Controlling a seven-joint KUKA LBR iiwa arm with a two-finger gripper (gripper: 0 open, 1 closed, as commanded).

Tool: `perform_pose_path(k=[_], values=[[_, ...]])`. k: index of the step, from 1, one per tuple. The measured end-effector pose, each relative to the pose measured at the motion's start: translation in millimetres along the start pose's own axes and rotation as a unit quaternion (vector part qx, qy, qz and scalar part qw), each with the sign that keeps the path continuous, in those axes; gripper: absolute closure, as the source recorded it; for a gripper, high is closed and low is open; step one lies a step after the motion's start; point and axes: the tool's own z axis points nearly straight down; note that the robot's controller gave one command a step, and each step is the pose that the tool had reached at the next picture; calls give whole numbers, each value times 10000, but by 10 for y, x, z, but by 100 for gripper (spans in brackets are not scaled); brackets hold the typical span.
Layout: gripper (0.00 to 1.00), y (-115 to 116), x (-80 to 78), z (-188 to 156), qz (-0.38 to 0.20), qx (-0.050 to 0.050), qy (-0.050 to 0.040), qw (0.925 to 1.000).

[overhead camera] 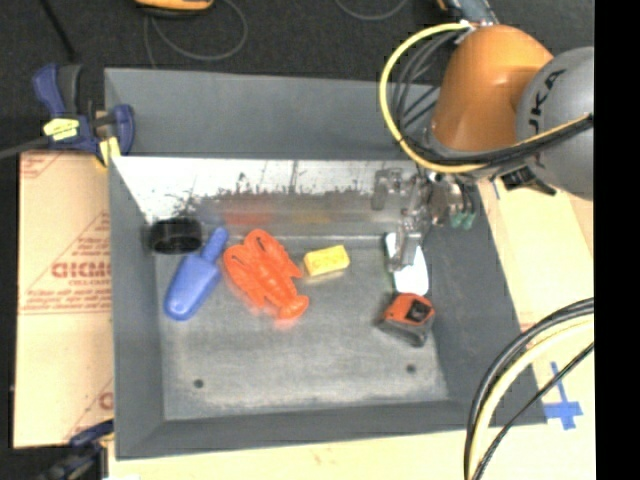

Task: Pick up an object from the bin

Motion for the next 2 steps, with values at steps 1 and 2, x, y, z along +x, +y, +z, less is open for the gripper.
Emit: perform_pose_path(k=[1,2], values=[[0,0,-12,-54,-4,4,-40,10000],[0,429,-59,840,106,-12,-58,9999]])
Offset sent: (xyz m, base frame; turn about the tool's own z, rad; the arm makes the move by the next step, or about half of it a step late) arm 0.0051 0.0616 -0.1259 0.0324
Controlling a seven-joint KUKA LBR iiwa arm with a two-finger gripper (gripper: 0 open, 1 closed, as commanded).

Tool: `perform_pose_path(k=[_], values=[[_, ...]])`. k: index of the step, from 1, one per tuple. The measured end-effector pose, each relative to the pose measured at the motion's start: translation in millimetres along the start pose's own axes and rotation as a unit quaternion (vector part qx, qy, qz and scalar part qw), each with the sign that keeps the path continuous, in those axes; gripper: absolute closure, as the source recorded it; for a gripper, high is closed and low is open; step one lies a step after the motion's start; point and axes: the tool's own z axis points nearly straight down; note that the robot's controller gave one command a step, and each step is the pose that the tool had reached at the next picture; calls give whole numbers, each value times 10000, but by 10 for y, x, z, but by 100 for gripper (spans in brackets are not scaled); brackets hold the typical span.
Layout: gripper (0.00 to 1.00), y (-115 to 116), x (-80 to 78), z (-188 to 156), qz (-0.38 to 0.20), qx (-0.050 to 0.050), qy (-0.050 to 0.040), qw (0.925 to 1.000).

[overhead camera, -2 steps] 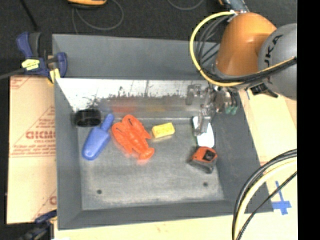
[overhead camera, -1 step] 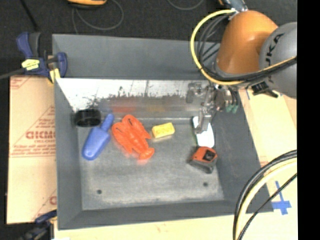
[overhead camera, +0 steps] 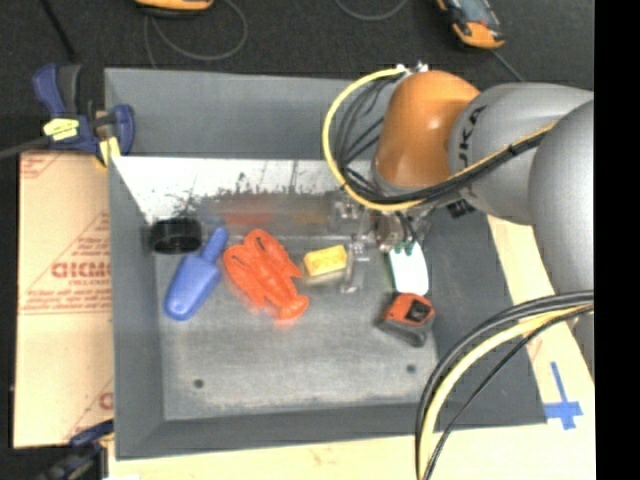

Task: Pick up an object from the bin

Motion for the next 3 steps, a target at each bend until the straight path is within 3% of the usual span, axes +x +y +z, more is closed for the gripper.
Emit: perform_pose_path(k=[1,2,3], values=[[0,101,32,178,-728,10,38,9973],[0,53,7,-38,523,4,12,9986],[0,68,-14,275,-605,11,23,9982]])
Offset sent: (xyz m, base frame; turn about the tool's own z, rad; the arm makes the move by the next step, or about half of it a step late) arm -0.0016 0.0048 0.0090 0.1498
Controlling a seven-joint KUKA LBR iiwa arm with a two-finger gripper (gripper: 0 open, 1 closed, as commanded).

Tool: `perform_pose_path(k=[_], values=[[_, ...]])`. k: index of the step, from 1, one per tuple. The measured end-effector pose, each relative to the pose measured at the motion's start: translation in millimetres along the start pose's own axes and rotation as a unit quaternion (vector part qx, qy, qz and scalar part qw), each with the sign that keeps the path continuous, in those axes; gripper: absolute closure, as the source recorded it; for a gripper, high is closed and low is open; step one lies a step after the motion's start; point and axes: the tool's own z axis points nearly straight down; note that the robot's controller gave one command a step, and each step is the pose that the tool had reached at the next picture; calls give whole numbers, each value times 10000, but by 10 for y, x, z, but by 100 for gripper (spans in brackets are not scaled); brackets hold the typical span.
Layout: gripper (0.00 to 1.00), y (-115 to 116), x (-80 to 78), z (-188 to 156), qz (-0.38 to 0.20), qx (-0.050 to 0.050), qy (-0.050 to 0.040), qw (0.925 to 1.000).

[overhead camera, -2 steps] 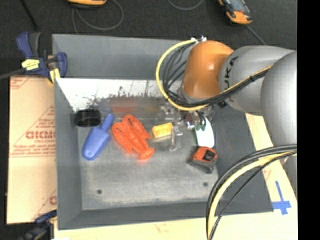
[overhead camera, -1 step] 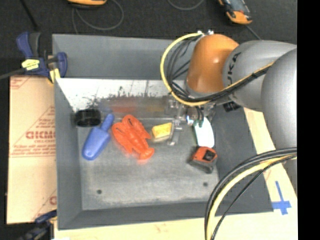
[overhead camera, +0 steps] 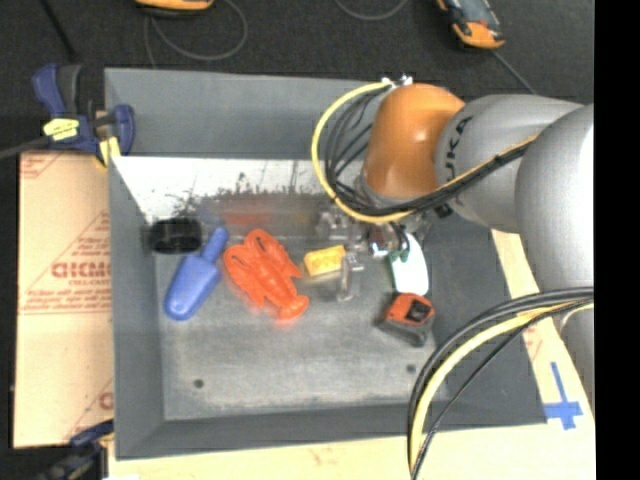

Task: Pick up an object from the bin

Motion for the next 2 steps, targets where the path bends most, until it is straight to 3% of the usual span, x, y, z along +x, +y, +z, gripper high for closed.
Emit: perform_pose_path(k=[1,2], values=[[100,26,11,118,1659,-8,6,9861],[100,25,13,124,1657,-6,9,9862]])
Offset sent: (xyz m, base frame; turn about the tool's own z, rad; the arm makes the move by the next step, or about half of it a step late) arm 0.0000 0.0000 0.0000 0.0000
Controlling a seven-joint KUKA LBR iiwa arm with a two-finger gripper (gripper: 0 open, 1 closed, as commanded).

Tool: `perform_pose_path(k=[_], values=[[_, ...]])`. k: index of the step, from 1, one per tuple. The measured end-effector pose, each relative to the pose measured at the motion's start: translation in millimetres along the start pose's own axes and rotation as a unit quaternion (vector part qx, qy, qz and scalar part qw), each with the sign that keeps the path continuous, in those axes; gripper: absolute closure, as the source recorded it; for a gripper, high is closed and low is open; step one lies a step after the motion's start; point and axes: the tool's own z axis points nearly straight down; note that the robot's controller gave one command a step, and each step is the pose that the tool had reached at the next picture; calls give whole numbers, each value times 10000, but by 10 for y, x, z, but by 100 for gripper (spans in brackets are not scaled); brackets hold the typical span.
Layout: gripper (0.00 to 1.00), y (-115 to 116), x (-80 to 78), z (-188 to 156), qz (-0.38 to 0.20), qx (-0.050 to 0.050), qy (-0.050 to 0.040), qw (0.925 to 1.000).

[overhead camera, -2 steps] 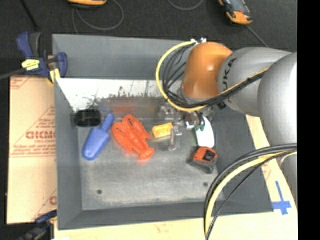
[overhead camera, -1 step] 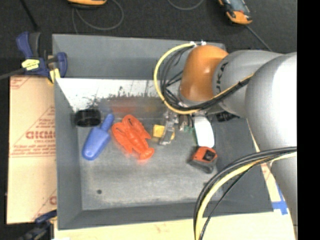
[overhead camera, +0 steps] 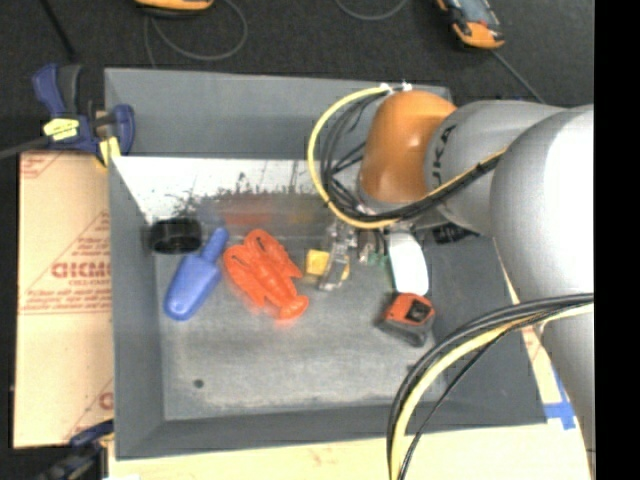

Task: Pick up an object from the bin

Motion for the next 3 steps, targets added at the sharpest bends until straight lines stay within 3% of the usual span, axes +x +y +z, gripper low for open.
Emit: perform_pose_path(k=[3], values=[[100,-3,-11,-278,-3,-3,-18,10000]])
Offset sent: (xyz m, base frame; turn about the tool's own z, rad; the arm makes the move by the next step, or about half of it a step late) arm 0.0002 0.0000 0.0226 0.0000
